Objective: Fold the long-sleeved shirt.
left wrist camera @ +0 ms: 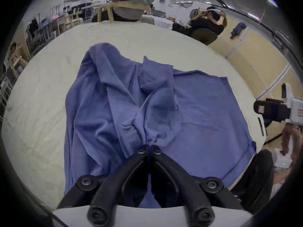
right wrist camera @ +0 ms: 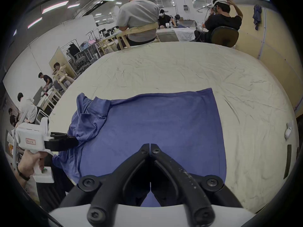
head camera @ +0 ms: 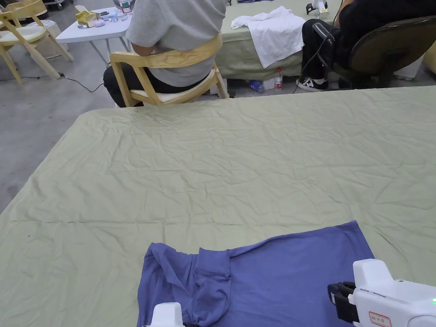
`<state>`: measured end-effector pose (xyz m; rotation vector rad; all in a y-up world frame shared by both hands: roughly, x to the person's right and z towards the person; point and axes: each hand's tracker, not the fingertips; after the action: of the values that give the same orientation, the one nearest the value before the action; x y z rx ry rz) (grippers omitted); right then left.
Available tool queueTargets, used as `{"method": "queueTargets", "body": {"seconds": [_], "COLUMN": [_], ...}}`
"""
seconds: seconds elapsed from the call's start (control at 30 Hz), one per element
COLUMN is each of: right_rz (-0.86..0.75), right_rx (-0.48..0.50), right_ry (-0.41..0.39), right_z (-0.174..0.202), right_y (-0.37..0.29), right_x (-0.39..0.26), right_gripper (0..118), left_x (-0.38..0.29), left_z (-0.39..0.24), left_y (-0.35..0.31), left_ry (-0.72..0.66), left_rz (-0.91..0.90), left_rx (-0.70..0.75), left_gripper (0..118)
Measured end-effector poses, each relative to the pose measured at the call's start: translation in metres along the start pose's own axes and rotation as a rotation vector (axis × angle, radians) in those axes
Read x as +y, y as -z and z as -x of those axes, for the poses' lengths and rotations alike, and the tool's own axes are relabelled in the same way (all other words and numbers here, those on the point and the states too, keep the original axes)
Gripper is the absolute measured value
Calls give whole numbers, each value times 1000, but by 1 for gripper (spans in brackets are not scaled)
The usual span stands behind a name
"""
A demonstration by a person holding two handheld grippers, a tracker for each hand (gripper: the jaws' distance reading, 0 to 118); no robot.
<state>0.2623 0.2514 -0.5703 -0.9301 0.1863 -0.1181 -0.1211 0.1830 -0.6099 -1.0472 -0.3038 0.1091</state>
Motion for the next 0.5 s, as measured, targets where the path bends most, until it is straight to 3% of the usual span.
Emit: {"method": "queueTargets", "body": {"seconds": [0.03, 0.1, 0.13, 0.5], "right_rz": [-2, -8, -13, -128], "right_rx": [0, 0, 0, -61], "right_ry": [-2, -1, 0, -44], "right_z": [1, 0, -1, 4], "right_y": [-2, -6, -8, -56], "right_x": [0, 0, 0, -7], "right_gripper": [0, 0, 0, 0], "left_x": [1, 2, 1, 16], "left_z": [0, -2, -5, -15], "left_y": [-1, -5, -10, -121], "left_ry": [-2, 0, 2, -53], "left_rz": [-1, 5, 5, -307], "left_rx": [6, 11, 19, 153], "left_gripper": [16, 54, 61, 60]}}
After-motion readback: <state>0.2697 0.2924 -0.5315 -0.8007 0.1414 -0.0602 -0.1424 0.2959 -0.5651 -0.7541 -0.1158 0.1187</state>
